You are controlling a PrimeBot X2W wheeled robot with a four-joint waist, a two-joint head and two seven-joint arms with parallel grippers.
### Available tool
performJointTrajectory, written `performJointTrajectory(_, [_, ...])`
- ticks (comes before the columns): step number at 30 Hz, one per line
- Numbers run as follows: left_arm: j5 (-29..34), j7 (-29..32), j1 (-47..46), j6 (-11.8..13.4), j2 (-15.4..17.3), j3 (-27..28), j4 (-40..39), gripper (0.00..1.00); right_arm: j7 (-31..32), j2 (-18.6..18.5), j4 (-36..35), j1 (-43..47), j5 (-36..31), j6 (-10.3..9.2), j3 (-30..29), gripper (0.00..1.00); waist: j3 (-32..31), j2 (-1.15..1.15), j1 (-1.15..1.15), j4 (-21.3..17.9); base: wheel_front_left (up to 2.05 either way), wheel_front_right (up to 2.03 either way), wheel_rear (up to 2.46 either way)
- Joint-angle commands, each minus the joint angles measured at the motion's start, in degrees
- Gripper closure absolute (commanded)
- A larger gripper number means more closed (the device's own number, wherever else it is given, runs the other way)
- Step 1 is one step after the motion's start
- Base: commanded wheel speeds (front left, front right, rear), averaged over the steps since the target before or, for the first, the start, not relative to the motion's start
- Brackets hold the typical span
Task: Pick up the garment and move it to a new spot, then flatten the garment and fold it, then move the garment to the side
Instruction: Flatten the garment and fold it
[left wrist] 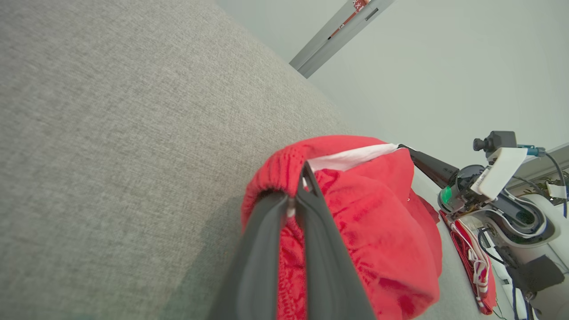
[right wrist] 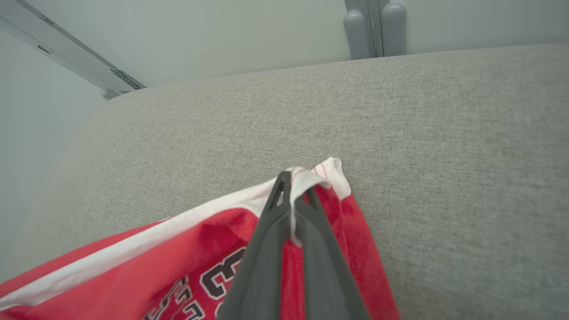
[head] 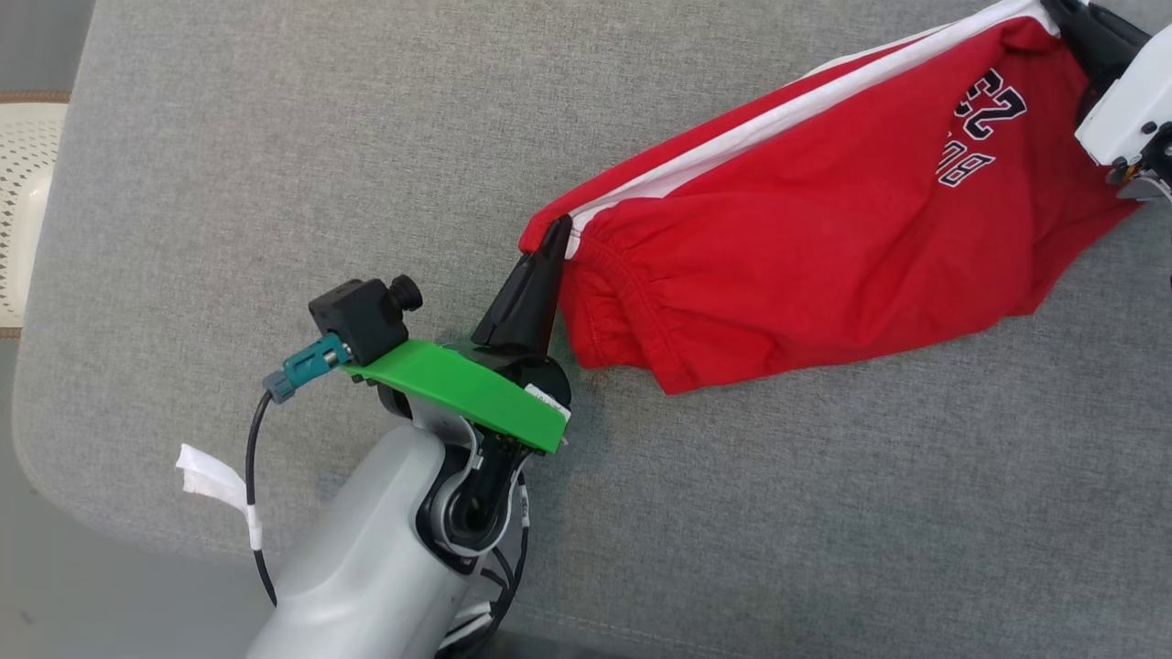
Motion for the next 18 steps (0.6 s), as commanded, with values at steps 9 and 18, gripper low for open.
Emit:
performJointTrajectory(9, [-0.5, 1.4, 0.0, 0.3, 0.4, -1.0, 1.3, 1.0, 1.3, 0.1, 1.1, -0.8, -0.8, -0.01, 2.2, 1.0, 0.3, 0.0, 0.0, 0.0, 0.0, 0.0, 0.0])
performJointTrajectory(18, [4.9, -0.4, 1.4, 3.3, 3.1, -0.5, 0.4, 0.0, 2.1, -2.6, -0.8, -0.6, -4.9, -0.01, 4.6, 0.0, -2.0, 0.0, 0.0, -1.4, 0.0, 0.0, 0.0])
